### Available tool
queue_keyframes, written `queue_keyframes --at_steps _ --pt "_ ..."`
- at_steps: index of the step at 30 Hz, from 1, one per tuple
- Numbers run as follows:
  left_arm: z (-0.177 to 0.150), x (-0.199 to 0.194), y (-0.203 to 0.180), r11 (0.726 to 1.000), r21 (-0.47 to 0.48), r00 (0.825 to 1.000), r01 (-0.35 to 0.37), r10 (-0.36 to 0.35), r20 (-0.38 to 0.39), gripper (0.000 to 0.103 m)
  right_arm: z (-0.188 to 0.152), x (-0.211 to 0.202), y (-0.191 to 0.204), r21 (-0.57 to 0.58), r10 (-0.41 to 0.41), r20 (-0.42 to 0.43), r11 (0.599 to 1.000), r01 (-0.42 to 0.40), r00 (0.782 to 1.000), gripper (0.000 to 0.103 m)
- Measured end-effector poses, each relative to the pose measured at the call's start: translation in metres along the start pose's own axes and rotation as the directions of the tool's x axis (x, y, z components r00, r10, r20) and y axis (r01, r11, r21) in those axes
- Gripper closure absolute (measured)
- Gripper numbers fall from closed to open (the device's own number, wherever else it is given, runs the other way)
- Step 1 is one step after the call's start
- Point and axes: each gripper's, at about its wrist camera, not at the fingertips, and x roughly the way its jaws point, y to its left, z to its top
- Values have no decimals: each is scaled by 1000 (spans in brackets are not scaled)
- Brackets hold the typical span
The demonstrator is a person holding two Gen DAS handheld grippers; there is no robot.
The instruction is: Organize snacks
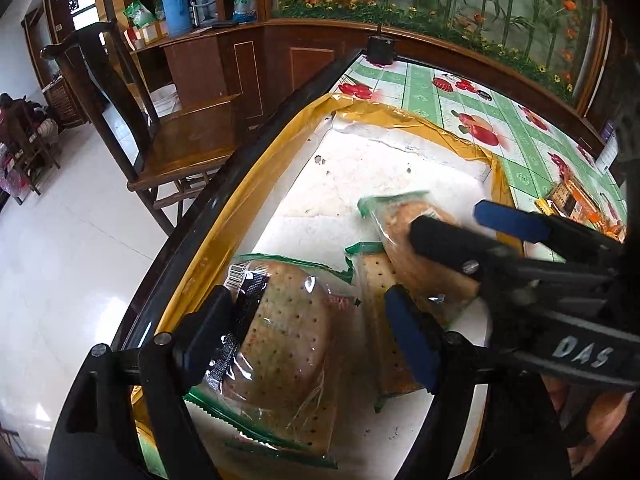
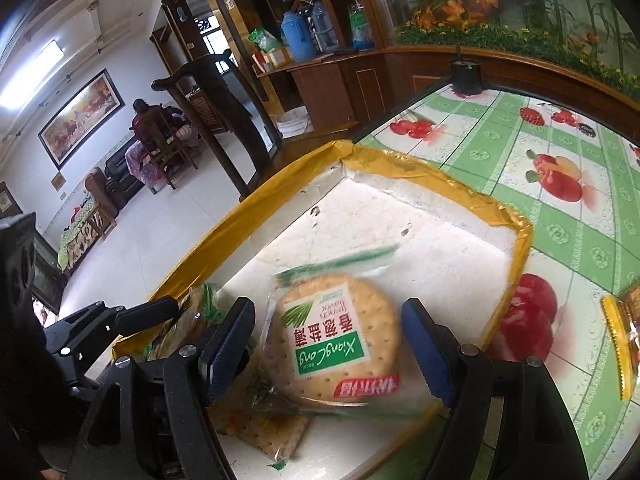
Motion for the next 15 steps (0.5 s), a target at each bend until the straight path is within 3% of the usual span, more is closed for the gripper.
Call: queue_keyframes --at_steps 8,15 --pt "-2 -27 -9 1000 8 997 -15 14 81 24 -4 -52 -17 39 -4 87 999 1 996 25" --pt "-4 -51 -26 999 27 992 39 -42 115 24 -30 -110 -48 87 -30 142 996 18 989 21"
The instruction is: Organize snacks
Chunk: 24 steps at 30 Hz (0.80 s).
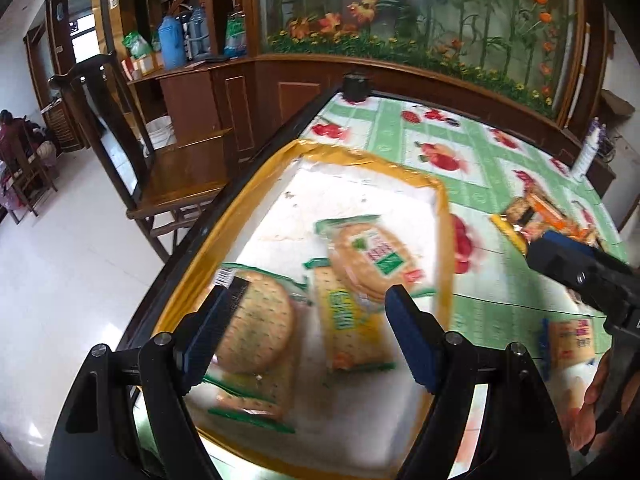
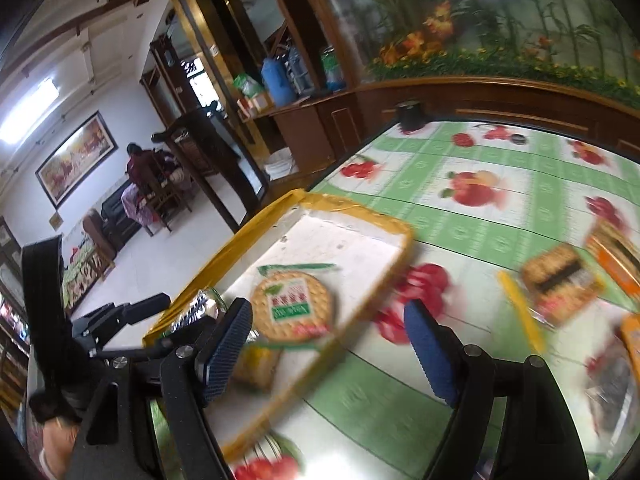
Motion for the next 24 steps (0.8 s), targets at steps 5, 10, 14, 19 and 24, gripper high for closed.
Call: queue_keyframes --at_steps 5,10,14,19,24 --pt "1 -13 -26 998 21 998 58 -58 13 24 -22 -42 -37 44 -40 20 998 39 999 21" --pt "2 -20 -65 992 75 995 99 -100 10 24 -52 -85 -76 83 -103 24 992 100 994 20" --pt "1 -19 -99 983 121 990 140 -140 -13 23 -69 -108 -102 113 -124 13 986 121 992 20" --pt "-4 -18 -133 967 196 987 163 -159 -37 24 -85 -122 -122 121 -80 -10 989 80 997 18" --pt "-2 -9 -156 948 255 982 189 -176 -73 24 -93 -123 -118 71 2 -23 997 0 1000 16"
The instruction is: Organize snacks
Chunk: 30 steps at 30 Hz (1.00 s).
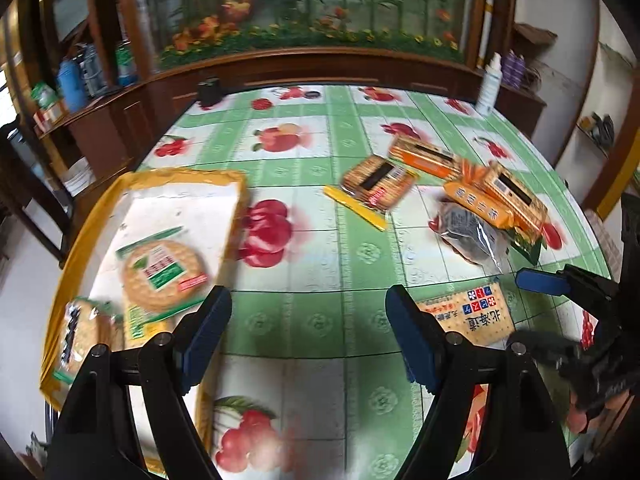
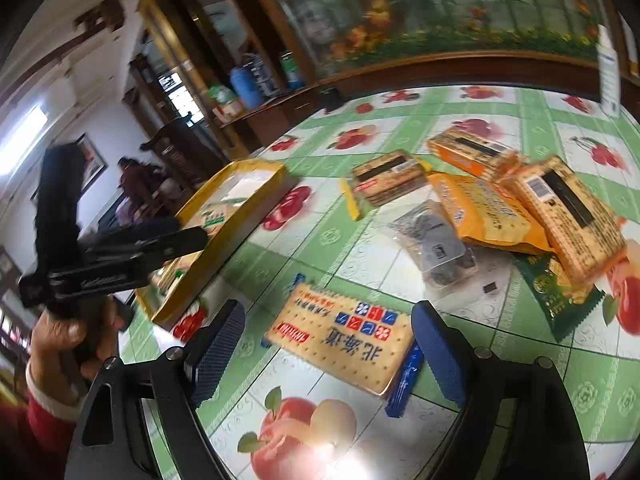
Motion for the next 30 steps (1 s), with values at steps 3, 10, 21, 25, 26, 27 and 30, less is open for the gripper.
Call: queue_keyframes --at_steps 3,10,21,25,26,27,30 --pt "10 9 -8 999 37 1000 9 -9 -12 24 -1 4 8 -61 29 -21 998 -31 999 14" --pt "38 35 -15 996 70 998 48 -44 -54 24 4 32 32 -299 4 -141 953 -46 990 10" --pt "80 114 -57 959 276 990 67 -29 -136 24 4 78 25 -423 -65 -273 904 -59 960 10" --pt "91 139 -72 934 353 988 63 -8 -155 24 4 81 23 -421 -55 -283 904 -72 957 10" --pt "94 143 -74 931 359 987 72 -15 -160 24 4 81 22 -418 -51 -284 905 -75 958 10" --pt "96 147 -76 928 364 986 80 -20 -164 24 4 80 21 -417 -50 -282 906 -75 958 10" --pt "102 159 -79 924 369 983 99 -32 -183 23 6 80 19 -412 -47 -279 908 -75 959 10"
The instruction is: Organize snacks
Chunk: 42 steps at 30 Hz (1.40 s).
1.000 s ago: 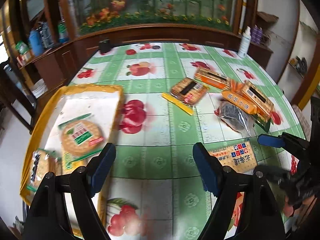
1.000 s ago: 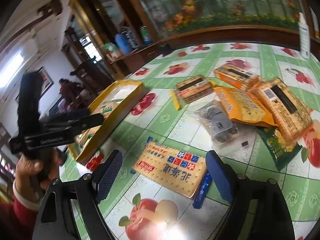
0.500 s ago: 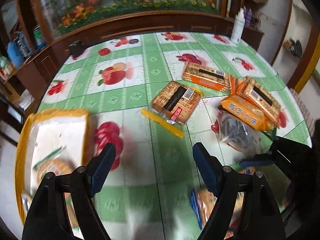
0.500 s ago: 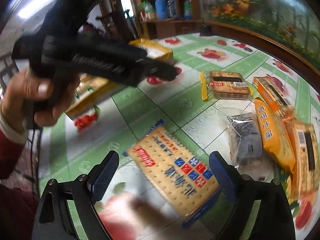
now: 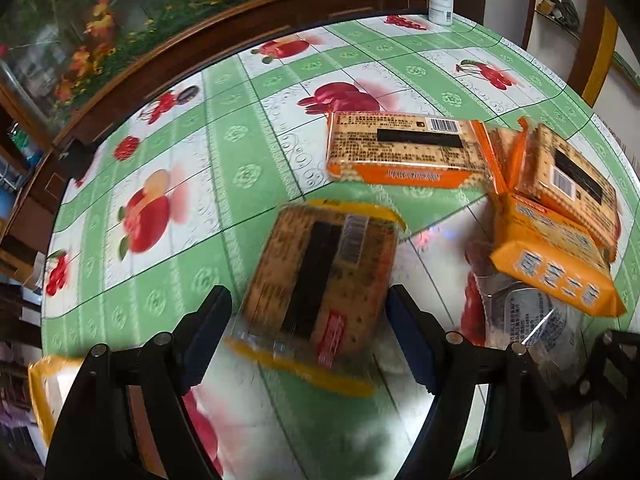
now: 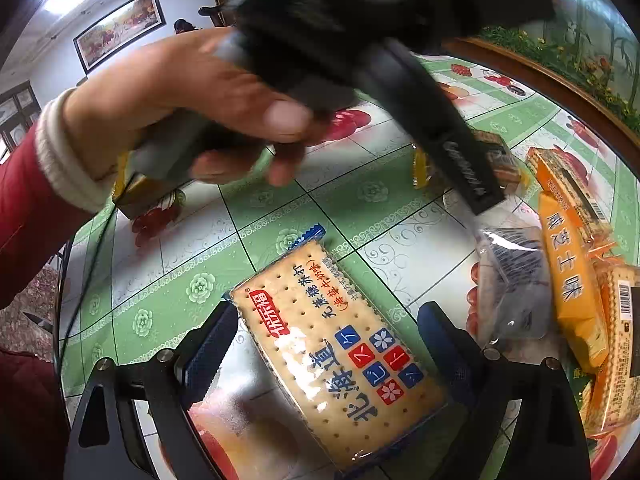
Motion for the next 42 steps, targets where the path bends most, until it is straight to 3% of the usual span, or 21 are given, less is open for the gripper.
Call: queue_keyframes --at_steps 8,15,17,19,24,26,28,33,38,42 --pt "4 10 11 997 -57 999 43 -42 17 19 -4 0 -4 13 -4 3 1000 4 1000 12" --pt "1 14 26 985 -161 998 63 -60 21 16 -8 -3 1 35 -26 15 999 25 1000 12" --pt "0 17 27 979 -172 994 110 -108 20 13 -9 -4 1 43 -28 17 999 27 999 12" --pt "-1 23 27 978 -170 993 121 -122 7 0 -10 -4 2 51 -29 19 998 28 999 12" --pt "-6 21 28 976 -179 992 125 -119 46 0 -11 -3 5 66 -34 26 997 32 999 11" --pt "-11 17 29 975 -193 993 115 -105 63 5 -12 -3 6 71 -34 29 997 31 999 12" --pt "-14 10 30 972 -206 992 112 -96 86 31 -13 -4 6 83 -29 33 996 26 999 13" --pt "-22 3 26 972 -219 994 88 -72 80 31 -17 -9 3 120 -20 38 993 15 999 23" --pt "-45 -10 16 969 -232 994 79 -59 93 32 -24 -16 12 155 15 52 988 -23 999 43" --pt "-70 -23 11 963 -257 994 78 -54 100 32 -33 -20 23 174 28 57 984 -38 998 44"
